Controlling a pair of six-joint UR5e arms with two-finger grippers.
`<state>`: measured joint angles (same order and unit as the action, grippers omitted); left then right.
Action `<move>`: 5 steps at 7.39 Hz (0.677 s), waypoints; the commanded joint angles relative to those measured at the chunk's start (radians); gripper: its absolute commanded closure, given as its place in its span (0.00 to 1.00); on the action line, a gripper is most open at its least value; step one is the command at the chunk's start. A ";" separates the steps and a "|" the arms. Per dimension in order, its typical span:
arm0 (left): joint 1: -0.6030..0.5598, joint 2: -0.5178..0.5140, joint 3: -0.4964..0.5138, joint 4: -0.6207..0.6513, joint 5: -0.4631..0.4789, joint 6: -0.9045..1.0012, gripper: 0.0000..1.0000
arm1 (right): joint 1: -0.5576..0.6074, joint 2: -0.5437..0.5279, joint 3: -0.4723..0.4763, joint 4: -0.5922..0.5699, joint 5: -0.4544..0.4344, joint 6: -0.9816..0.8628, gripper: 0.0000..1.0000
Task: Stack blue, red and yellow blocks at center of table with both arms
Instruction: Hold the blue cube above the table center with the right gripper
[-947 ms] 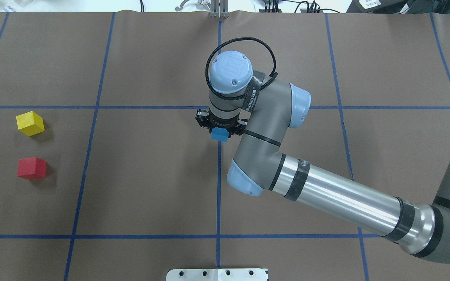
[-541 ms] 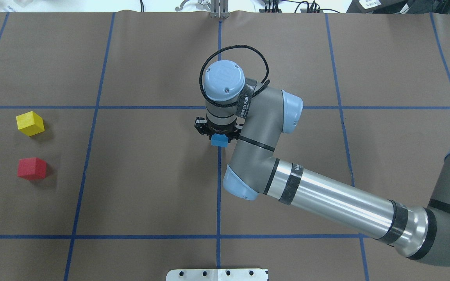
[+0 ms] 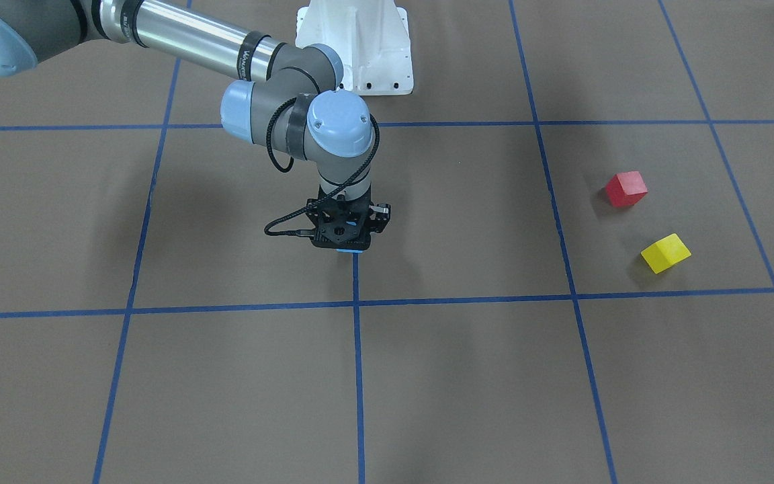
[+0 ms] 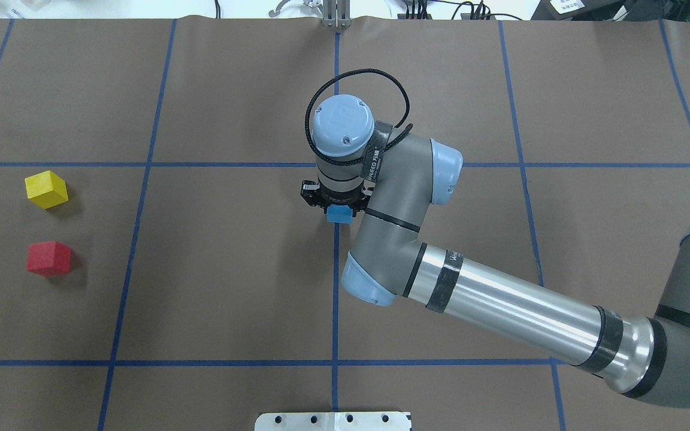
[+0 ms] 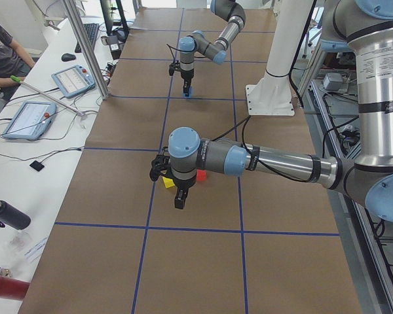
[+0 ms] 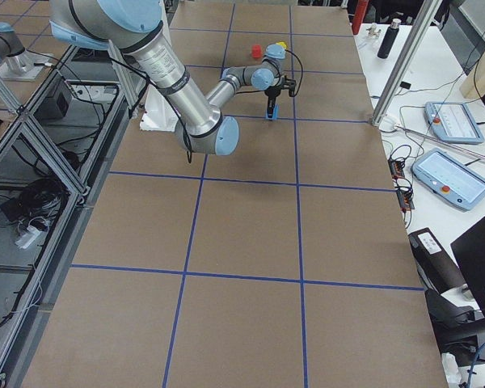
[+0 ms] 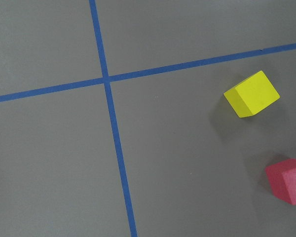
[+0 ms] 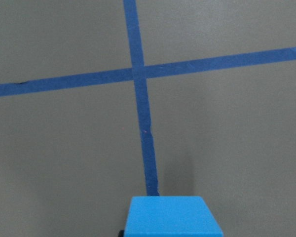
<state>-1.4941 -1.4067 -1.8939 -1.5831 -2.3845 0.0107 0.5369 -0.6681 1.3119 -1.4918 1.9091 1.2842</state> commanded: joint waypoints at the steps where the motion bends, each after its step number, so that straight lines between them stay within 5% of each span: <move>1: 0.000 0.000 -0.001 0.000 0.001 0.000 0.00 | 0.001 -0.001 -0.002 0.001 -0.013 -0.055 1.00; 5: 0.000 0.000 -0.002 0.000 -0.001 -0.002 0.00 | 0.000 0.002 -0.013 0.005 -0.013 -0.042 1.00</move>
<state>-1.4941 -1.4066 -1.8959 -1.5831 -2.3853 0.0093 0.5372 -0.6669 1.3064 -1.4882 1.8961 1.2419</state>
